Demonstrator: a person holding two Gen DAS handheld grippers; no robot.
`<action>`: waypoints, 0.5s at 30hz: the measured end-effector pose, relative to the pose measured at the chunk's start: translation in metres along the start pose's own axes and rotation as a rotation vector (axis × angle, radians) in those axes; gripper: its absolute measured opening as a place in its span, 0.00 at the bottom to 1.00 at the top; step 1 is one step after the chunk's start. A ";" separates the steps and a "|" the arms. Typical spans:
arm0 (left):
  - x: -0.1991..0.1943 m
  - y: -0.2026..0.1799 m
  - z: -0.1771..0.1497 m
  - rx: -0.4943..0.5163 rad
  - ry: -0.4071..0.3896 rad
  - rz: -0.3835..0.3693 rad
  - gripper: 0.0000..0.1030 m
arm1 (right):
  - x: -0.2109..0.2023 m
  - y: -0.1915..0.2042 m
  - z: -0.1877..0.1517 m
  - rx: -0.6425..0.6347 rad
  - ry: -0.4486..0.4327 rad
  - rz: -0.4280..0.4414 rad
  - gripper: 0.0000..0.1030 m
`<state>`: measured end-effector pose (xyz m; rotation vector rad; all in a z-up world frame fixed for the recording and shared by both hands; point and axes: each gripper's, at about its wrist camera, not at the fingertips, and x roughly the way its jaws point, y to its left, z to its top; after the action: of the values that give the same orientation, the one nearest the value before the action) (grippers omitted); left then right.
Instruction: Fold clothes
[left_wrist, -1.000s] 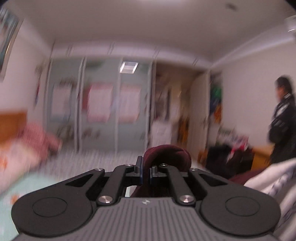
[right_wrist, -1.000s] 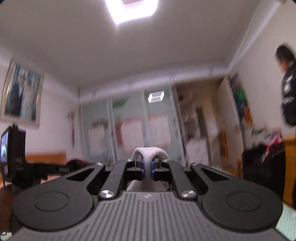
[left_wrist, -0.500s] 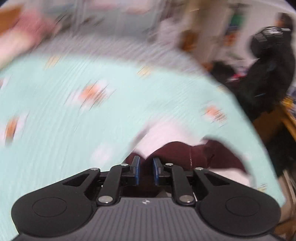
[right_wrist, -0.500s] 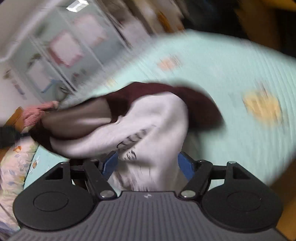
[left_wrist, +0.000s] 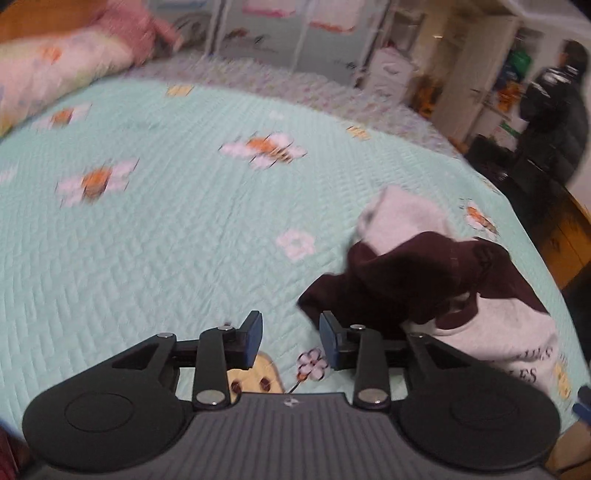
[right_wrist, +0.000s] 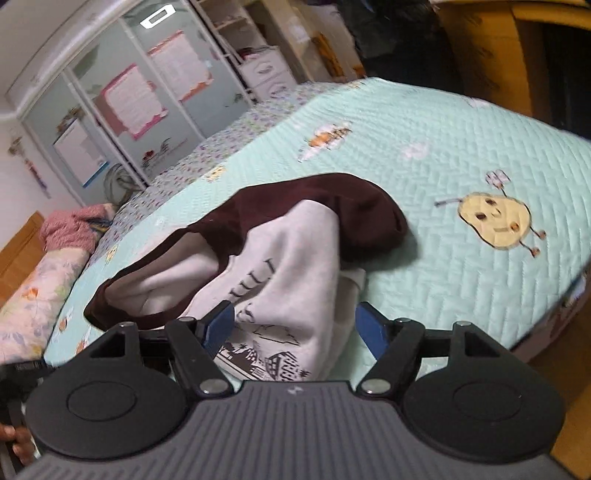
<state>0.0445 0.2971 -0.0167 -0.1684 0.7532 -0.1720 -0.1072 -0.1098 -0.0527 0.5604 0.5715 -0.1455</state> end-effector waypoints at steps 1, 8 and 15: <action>-0.001 -0.007 -0.001 0.046 -0.025 -0.009 0.35 | 0.000 0.003 -0.002 -0.008 0.004 0.007 0.72; -0.003 -0.086 -0.010 0.525 -0.257 0.002 0.39 | -0.003 0.004 -0.012 0.005 0.050 0.027 0.72; 0.028 -0.111 -0.019 0.776 -0.212 0.007 0.41 | -0.012 -0.006 -0.017 0.014 0.036 0.005 0.72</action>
<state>0.0411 0.1812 -0.0252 0.5464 0.4337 -0.4198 -0.1273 -0.1062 -0.0608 0.5786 0.6049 -0.1347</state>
